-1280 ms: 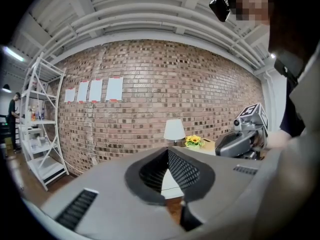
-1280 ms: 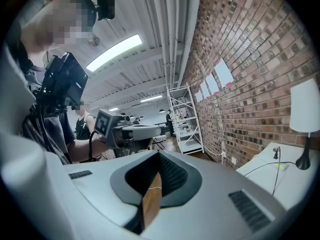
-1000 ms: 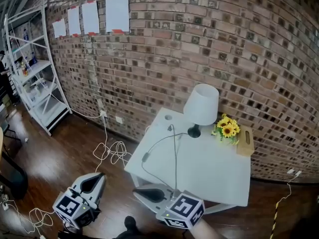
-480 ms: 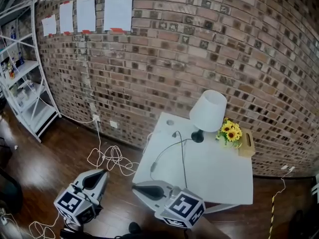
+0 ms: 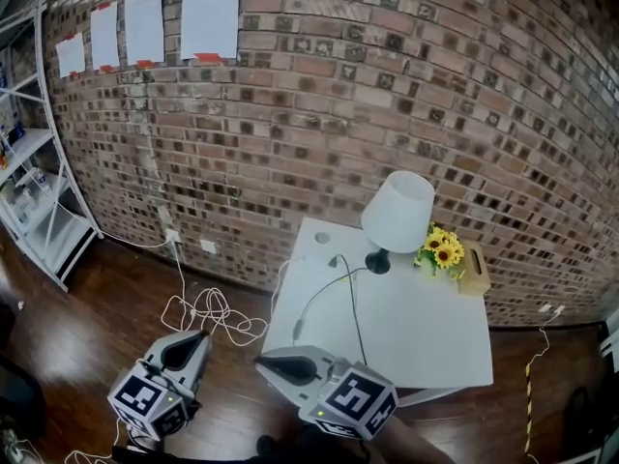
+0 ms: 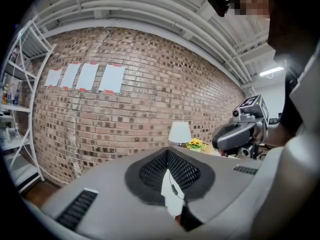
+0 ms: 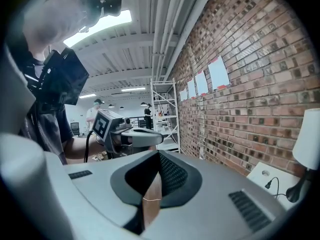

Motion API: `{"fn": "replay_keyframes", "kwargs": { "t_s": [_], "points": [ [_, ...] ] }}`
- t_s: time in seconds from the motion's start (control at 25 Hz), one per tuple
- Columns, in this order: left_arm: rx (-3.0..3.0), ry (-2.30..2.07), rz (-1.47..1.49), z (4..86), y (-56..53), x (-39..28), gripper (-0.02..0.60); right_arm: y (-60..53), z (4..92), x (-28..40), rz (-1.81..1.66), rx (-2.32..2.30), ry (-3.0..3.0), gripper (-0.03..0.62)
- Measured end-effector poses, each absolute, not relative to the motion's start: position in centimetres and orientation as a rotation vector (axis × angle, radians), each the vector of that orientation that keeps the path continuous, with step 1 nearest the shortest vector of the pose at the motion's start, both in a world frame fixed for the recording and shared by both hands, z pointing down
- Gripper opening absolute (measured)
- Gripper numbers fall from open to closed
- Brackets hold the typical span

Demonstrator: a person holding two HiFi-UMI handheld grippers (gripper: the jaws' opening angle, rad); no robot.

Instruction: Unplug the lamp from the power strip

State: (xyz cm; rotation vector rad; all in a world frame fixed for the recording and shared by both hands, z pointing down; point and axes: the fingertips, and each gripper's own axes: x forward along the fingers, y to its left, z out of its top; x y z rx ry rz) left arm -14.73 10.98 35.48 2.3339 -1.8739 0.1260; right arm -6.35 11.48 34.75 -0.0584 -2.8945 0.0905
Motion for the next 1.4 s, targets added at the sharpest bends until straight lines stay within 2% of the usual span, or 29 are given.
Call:
{"fn": "replay_keyframes", "kwargs": {
  "t_s": [0.92,1.4],
  "points": [
    [2.275,-1.84,0.306,36.2,-5.8,-10.8,0.002,-6.5,36.9,-3.4,0.261,-0.068,-2.939,-0.005],
    [2.27,-1.792,0.425,38.5,-11.9,-8.6,0.002,-12.2,39.4,-1.9,0.349,-0.062,-2.903,-0.005]
  ]
}}
